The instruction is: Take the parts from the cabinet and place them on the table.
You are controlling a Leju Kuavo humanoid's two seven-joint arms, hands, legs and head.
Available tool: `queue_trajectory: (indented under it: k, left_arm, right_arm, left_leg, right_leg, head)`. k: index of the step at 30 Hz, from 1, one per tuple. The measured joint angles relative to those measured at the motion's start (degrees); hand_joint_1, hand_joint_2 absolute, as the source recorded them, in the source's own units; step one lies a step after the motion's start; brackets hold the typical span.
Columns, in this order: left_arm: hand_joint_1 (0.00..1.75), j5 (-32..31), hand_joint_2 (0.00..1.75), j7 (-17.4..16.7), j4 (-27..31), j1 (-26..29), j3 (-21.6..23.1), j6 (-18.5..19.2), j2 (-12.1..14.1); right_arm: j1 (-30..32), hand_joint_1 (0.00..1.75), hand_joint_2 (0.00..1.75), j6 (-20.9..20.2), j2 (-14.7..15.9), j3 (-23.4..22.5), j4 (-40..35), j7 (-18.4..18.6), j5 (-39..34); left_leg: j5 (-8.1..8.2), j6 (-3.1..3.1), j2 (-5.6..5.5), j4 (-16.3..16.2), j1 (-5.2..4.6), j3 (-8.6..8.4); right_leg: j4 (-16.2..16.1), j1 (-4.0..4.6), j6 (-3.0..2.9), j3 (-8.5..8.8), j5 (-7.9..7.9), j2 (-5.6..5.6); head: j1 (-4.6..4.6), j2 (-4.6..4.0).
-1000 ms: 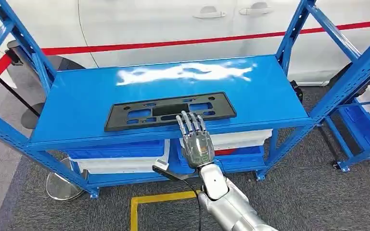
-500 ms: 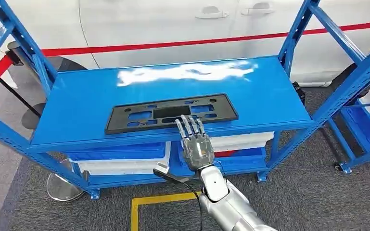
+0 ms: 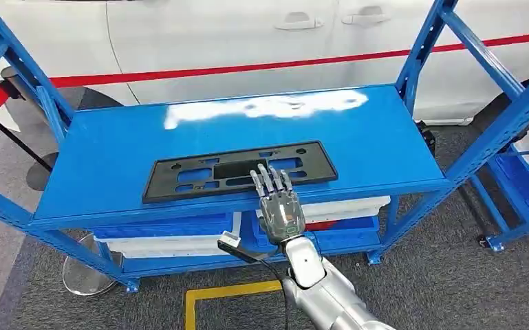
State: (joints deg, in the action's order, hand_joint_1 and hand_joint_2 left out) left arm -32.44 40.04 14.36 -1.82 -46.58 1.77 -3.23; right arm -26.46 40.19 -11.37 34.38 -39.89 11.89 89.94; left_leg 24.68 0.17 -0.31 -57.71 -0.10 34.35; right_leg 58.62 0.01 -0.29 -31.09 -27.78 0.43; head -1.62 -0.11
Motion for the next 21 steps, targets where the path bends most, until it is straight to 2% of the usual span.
queue_trajectory:
  k: [1,2,3,4,6,7,8,9,11,12,13,14,15,17,18,19,20,21]
  left_arm:
    - [0.00,-0.2,0.00,0.0,0.0,0.1,-0.1,0.0,0.0]
    - [0.00,-0.6,0.00,0.0,0.0,0.1,-0.1,0.0,-0.1]
    - [0.00,-0.8,0.00,0.0,0.0,0.1,-0.2,0.0,-0.1]
    - [0.00,-1.0,0.00,0.0,0.0,0.1,-0.4,0.0,0.0]
    - [0.00,-1.1,0.00,0.0,0.0,0.0,-0.5,0.0,0.0]
    - [0.00,-1.1,0.00,0.0,0.0,0.0,-0.5,0.1,0.0]
    - [0.00,-1.2,0.00,0.0,0.0,0.1,-0.6,0.1,0.0]
    - [0.00,-1.2,0.00,0.0,0.0,0.2,-0.7,0.1,-0.1]
    - [0.00,-1.4,0.00,0.0,0.0,0.2,-0.8,0.1,-0.3]
    - [0.00,-1.5,0.00,0.0,0.0,0.2,-0.9,0.2,-0.3]
    - [0.00,-1.7,0.00,0.0,0.0,0.1,-1.0,0.2,-0.4]
    - [0.00,-1.8,0.00,-0.1,0.0,0.0,-1.3,0.2,-0.4]
    - [0.00,-2.0,0.00,-0.1,0.0,0.1,-1.4,0.2,-0.4]
    - [0.00,-2.4,0.00,-0.2,0.0,0.0,-1.5,0.2,-0.3]
    - [0.00,-2.7,0.00,-0.2,0.0,0.0,-1.7,0.3,-0.3]
    - [0.00,-3.0,0.00,-0.2,0.0,-0.2,-1.8,0.3,-0.4]
    - [0.00,-3.1,0.00,-0.2,0.0,-0.3,-1.9,0.4,-0.4]
    - [0.00,-3.1,0.00,-0.2,0.0,-0.3,-1.9,0.5,-0.4]
  right_arm:
    - [0.0,0.00,1.75,0.0,0.0,0.0,0.0,0.0,0.0]
    - [-0.1,0.00,1.75,0.0,0.0,0.0,0.0,0.0,0.0]
    - [-0.2,0.00,1.75,0.0,0.0,0.0,0.0,0.0,0.0]
    - [-0.4,0.00,1.75,0.0,0.0,0.0,0.0,0.0,0.0]
    - [-0.3,0.00,1.75,0.0,0.0,0.0,0.0,0.0,0.0]
    - [-0.1,0.00,1.75,0.0,0.0,0.0,0.0,0.0,0.0]
    - [0.0,0.00,1.75,0.0,0.0,0.0,0.1,0.0,0.0]
    - [0.0,0.00,1.75,0.0,0.0,0.0,0.1,0.0,0.0]
    - [-0.1,0.00,1.75,0.0,0.0,0.0,0.1,0.0,0.0]
    - [-0.1,0.00,1.75,0.0,0.0,0.0,0.1,0.0,0.0]
    - [-0.1,0.00,1.75,0.0,0.0,0.0,0.2,-0.1,0.0]
    - [-0.2,0.00,1.75,0.0,0.0,0.0,0.2,-0.1,0.0]
    - [-0.2,0.00,1.75,0.0,-0.1,0.0,0.2,-0.1,0.0]
    - [-0.3,0.00,1.75,0.0,-0.3,0.0,0.2,-0.4,0.0]
    - [-0.2,0.00,1.75,0.0,-0.4,0.0,0.2,-0.7,0.0]
    - [0.0,0.00,1.75,0.0,-0.8,0.1,0.3,-0.7,0.0]
    - [0.1,0.00,1.75,0.0,-0.8,0.2,0.3,-0.8,0.0]
    - [0.2,0.00,1.75,0.0,-0.9,0.2,0.3,-0.8,0.0]
  left_leg:
    - [0.19,0.46,-0.01,0.2,0.13,-0.23]
    - [0.00,0.76,-0.04,0.7,0.56,-1.12]
    - [0.10,1.05,-0.03,0.9,0.60,-1.65]
    - [0.28,1.33,-0.01,0.9,0.60,-1.81]
    - [0.67,1.55,-0.02,0.9,0.54,-2.09]
    - [0.91,1.53,-0.03,0.9,0.54,-2.27]
    - [1.14,1.47,-0.05,0.8,0.57,-2.56]
    - [1.54,1.36,-0.07,0.8,0.58,-3.08]
    - [2.39,0.99,-0.11,0.8,0.66,-4.27]
    - [2.92,0.66,-0.10,0.7,0.68,-4.65]
    - [3.19,0.31,-0.14,0.5,0.53,-4.79]
    - [3.46,-0.14,-0.14,0.6,0.49,-4.55]
    - [3.64,-0.56,-0.07,0.6,0.48,-4.86]
    - [3.57,-1.05,-0.03,-0.2,0.50,-5.25]
    - [3.69,-1.24,-0.01,-2.2,0.69,-4.51]
    - [4.37,-1.50,0.00,-5.7,0.70,-2.50]
    - [6.16,-1.84,0.01,-10.0,0.84,0.26]
    - [7.47,-2.06,0.01,-12.5,0.90,1.91]
  right_leg:
    - [0.0,0.02,0.37,0.14,0.13,-0.03]
    - [0.5,0.14,0.59,-0.06,-0.33,-0.09]
    - [2.0,0.00,0.83,-0.42,-1.09,-0.09]
    - [5.1,-0.04,1.03,-2.09,-2.68,-0.12]
    - [14.1,-0.37,1.46,-7.70,-6.52,-0.12]
    - [16.9,-0.44,1.70,-9.83,-7.03,-0.13]
    - [17.3,-0.56,1.85,-10.76,-6.34,-0.14]
    - [14.8,-0.75,1.73,-10.37,-3.82,-0.16]
    - [5.5,-0.91,1.63,-6.75,2.67,-0.29]
    - [0.9,-0.91,1.51,-5.25,4.91,-0.44]
    - [0.4,-0.48,1.33,-5.14,2.36,-0.45]
    - [0.4,-0.35,0.46,-5.01,2.60,-0.51]
    - [0.3,-0.38,0.06,-5.03,3.45,-0.41]
    - [0.0,-0.60,-0.75,-4.06,3.23,-0.24]
    - [-0.3,-0.69,-1.07,-3.47,3.01,-0.33]
    - [-0.4,-0.72,-1.45,-3.16,2.76,-0.40]
    - [-0.4,-0.68,-1.68,-3.08,2.58,-0.40]
    - [-0.4,-0.61,-1.78,-2.99,2.41,-0.38]
  head:
    - [0.04,0.00]
    - [-0.04,0.02]
    - [0.21,0.00]
    - [0.35,0.00]
    - [0.35,0.00]
    - [0.35,0.00]
    - [0.37,0.00]
    - [0.35,0.00]
    - [0.37,0.00]
    - [0.37,0.00]
    - [0.33,0.00]
    - [0.50,0.02]
    - [0.50,0.00]
    - [0.50,0.00]
    - [0.52,0.00]
    - [0.26,0.00]
    - [0.35,0.00]
    - [0.33,0.00]
